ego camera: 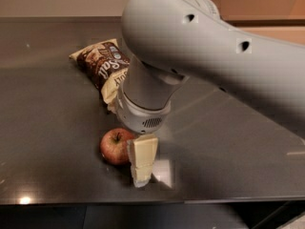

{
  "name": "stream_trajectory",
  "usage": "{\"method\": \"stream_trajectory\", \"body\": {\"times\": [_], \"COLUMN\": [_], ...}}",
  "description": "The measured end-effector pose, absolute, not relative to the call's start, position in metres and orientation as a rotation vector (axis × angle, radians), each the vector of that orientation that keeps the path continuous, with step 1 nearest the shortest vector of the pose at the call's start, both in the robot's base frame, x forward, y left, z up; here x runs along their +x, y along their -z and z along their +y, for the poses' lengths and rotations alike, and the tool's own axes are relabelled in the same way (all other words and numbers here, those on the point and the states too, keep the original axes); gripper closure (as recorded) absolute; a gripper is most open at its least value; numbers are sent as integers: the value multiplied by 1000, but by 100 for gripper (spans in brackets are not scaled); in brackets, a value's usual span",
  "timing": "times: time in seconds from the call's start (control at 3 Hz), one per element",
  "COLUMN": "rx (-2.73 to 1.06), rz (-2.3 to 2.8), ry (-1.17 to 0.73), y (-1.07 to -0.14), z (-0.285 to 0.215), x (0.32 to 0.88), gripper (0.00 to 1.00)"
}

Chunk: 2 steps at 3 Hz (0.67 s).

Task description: Move apple near blue chip bag

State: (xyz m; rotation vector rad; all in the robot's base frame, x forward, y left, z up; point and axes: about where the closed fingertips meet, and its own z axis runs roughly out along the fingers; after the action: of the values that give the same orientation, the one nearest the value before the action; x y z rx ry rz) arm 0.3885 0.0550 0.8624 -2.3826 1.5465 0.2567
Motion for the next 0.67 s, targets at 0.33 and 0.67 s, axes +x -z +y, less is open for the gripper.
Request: {"method": "stream_trajectory", "body": {"times": [0.33, 0.67], "rx": [-2396, -2389], "rz": [1528, 1542], "ry": [-277, -285], "y": [-858, -855], "z": [67, 67], "x": [390, 397], "gripper": [18, 41]}}
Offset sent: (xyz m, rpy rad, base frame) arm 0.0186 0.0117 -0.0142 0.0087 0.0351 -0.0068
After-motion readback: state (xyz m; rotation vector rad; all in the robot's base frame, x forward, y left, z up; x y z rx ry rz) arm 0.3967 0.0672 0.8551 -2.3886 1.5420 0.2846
